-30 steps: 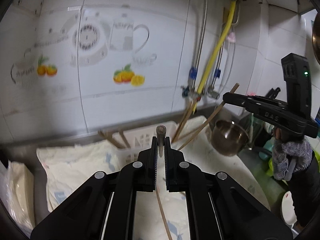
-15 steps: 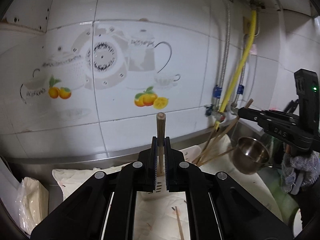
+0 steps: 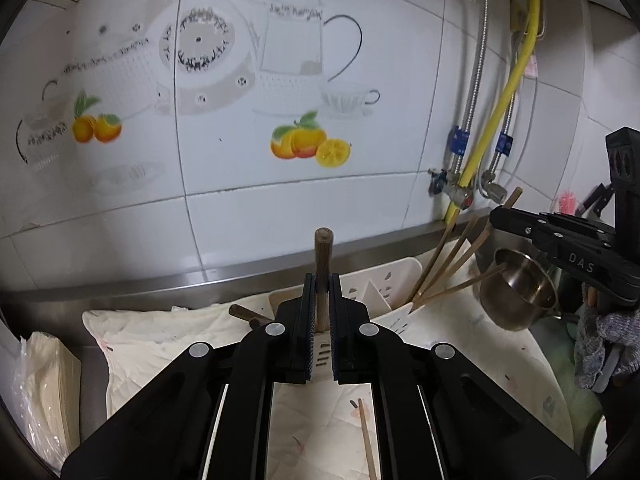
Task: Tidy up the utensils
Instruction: 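Drop the chopsticks into the holder by opening both grippers, then withdraw both open grippers over the last two chopsticks on the mat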
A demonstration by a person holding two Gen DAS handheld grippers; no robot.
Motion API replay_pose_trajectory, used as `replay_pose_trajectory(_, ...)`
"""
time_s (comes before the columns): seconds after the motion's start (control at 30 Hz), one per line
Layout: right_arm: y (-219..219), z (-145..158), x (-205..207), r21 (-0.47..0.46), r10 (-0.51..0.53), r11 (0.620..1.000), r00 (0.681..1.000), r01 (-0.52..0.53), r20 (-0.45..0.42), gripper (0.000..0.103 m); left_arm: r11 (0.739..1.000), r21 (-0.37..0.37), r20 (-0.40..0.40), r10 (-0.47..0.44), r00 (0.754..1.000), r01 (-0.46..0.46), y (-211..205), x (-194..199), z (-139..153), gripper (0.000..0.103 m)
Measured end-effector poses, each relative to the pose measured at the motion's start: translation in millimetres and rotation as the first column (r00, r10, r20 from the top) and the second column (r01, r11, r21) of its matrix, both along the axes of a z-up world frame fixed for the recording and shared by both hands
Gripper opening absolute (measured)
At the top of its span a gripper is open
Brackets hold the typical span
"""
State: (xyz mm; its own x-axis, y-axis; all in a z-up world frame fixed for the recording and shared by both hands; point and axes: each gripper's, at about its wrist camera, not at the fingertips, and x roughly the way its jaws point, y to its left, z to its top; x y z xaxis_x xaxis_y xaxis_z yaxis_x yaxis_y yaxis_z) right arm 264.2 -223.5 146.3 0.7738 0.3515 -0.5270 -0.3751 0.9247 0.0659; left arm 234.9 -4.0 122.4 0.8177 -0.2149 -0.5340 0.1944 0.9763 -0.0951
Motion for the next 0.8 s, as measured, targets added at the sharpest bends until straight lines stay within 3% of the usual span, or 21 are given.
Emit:
replay_pose_trajectory(0.3, -3.6, -9.3, 4.8, 0.013, -0.01, 1.0, 1.0, 0.01, -0.017, 0.008, 1.0, 0.008, 0.001, -0.01, 1.0, 0.01, -3.8, -0.7, -1.6, 0.007)
replay_pose_trajectory(0.63, -13.4, 4.1, -22.8, 0.021, -0.034, 0.999, 0.998, 0.033, 0.057, 0.034, 1.0, -0.016, 0.042, 0.004, 0.999, -0.003, 0.8, -25.9, 7.2, 0.024)
replay_pose_trajectory(0.8, -14.2, 0.6, -58.6, 0.011, -0.033, 0.999, 0.994, 0.032, 0.102, 0.04, 1.0, -0.028, 0.059, 0.005, 0.998, -0.004, 0.5, -55.6, 3.4, 0.035)
